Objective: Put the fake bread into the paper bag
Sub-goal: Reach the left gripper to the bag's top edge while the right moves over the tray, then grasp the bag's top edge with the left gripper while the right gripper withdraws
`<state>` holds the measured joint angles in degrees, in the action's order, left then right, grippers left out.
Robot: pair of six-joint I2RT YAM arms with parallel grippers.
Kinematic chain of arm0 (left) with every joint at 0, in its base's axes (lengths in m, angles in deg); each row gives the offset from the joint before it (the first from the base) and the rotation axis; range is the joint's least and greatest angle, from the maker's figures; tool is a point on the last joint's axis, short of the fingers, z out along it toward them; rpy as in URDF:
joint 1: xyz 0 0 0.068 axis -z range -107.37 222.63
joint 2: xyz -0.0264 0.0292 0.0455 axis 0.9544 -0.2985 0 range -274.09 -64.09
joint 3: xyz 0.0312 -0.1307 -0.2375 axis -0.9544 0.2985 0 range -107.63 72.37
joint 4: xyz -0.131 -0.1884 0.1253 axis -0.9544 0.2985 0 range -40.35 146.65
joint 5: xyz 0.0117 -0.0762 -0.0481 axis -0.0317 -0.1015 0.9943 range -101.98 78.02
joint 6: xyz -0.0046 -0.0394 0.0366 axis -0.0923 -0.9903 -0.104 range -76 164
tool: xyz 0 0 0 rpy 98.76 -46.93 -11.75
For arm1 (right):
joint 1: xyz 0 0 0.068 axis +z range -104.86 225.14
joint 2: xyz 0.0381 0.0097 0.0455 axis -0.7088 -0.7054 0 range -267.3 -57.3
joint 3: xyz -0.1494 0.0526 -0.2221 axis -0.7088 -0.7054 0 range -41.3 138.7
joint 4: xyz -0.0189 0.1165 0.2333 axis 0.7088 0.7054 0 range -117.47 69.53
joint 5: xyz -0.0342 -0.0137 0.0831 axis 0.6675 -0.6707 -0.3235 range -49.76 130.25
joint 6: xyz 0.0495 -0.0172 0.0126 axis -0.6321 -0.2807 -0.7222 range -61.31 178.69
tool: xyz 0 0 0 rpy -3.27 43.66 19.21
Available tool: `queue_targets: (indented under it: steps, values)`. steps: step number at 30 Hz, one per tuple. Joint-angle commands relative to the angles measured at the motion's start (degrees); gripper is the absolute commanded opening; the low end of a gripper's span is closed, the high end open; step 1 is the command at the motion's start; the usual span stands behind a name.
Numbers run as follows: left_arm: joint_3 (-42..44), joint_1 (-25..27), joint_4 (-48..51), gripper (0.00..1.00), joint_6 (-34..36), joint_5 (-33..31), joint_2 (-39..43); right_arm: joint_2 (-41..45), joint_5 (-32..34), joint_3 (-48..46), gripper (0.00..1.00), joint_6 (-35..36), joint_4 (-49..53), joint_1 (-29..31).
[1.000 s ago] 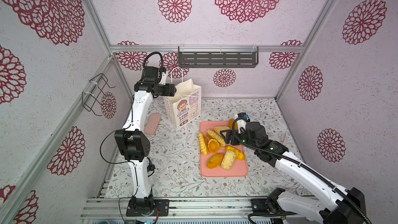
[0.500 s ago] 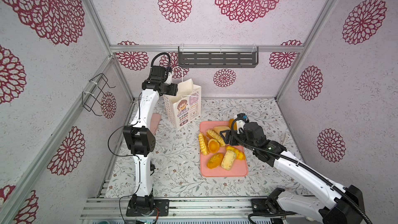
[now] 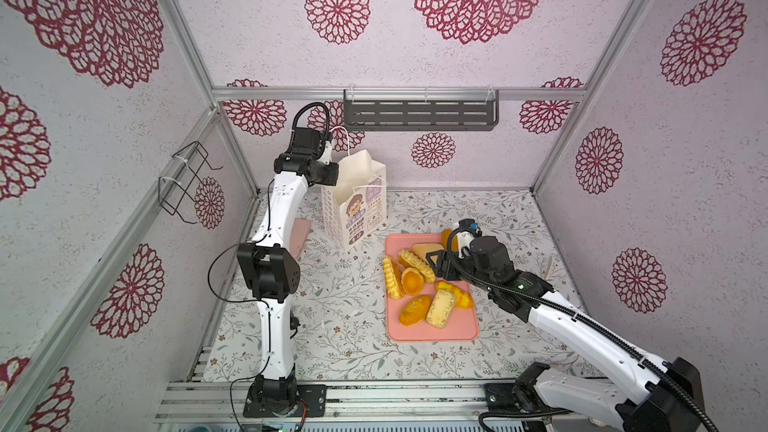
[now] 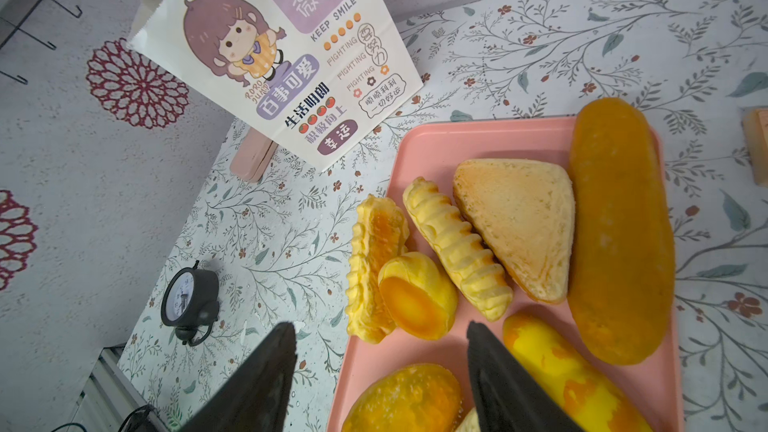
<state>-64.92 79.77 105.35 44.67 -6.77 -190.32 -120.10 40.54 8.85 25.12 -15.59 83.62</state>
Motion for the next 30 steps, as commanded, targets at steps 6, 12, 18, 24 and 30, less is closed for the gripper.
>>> queue_targets:
  steps: [6,12,18,24,30]
  values:
    - [8.38,0.05,2.46,0.00,-6.70,-3.19,13.13,0.36,9.29,8.44,0.69,4.89,8.33,0.20]
    - [21.09,0.05,2.10,0.00,-13.73,-3.58,25.28,-1.86,17.26,15.26,0.93,6.88,14.95,-0.23]
    - [36.70,0.24,1.53,0.00,-18.83,-2.79,36.95,-0.02,21.99,17.69,0.99,4.50,16.79,-1.61]
    - [52.60,0.42,-1.15,0.00,-26.03,-2.67,49.00,5.48,12.45,12.09,0.99,5.03,11.10,-8.93]
    - [60.89,0.95,-2.86,0.00,-32.72,-2.96,57.89,2.63,14.76,13.39,0.99,7.25,15.12,-11.36]
